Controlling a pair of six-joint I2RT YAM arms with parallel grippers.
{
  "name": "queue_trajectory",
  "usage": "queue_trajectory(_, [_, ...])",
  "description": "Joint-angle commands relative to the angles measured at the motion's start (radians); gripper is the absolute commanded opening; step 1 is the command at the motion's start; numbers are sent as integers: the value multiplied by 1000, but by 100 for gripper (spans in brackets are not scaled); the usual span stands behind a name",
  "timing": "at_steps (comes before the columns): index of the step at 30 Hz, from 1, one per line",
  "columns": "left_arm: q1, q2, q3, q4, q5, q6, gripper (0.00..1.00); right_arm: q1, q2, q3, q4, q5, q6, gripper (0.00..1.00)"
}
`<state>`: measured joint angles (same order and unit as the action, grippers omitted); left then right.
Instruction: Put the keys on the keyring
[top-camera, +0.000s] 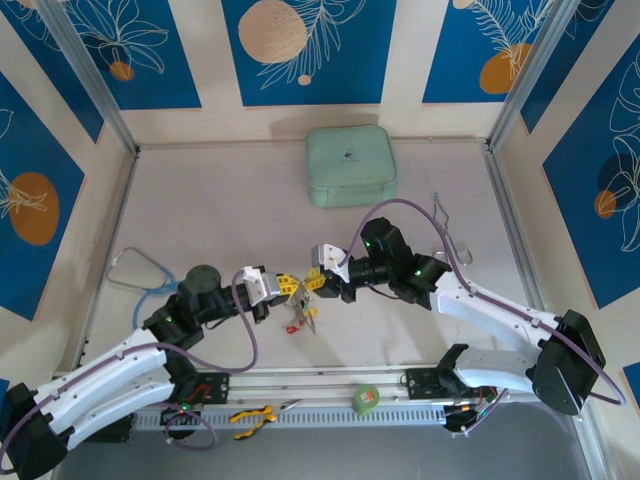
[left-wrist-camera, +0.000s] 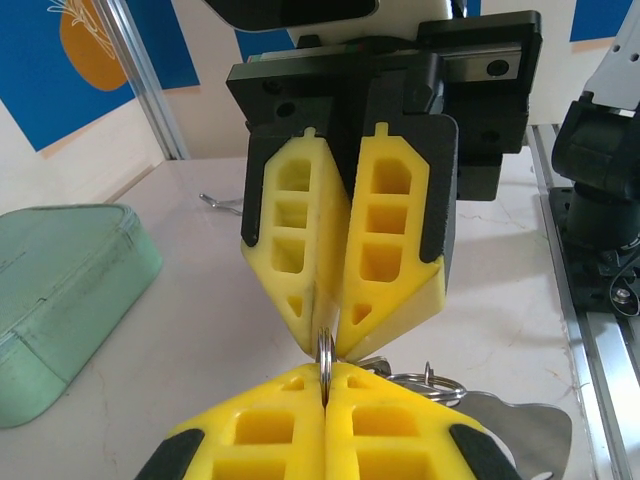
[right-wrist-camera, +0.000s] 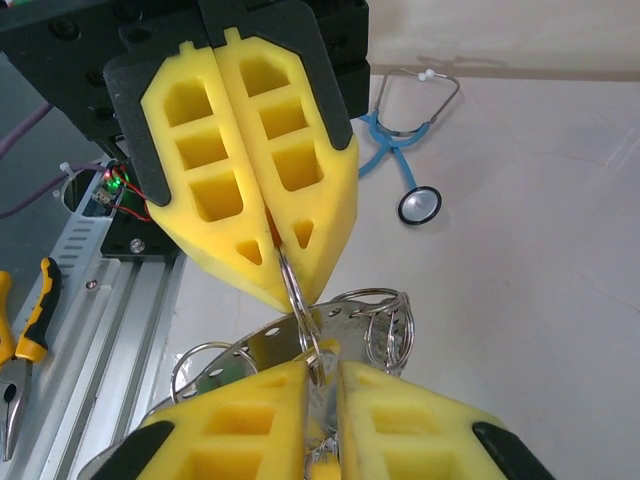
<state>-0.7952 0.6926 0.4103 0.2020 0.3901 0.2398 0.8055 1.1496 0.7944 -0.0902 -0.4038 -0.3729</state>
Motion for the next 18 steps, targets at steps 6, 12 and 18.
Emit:
queue_trajectory(6, [-1, -15, 13, 49, 43, -10, 0, 1, 4, 30, -26, -55, 1, 4])
queue_trajectory(12, [-2, 6, 39, 88, 113, -25, 0, 2, 48, 71, -93, -66, -3, 0])
queue_trajectory(18, [-2, 58, 60, 106, 149, -4, 0, 3, 93, 122, -156, -81, -17, 0])
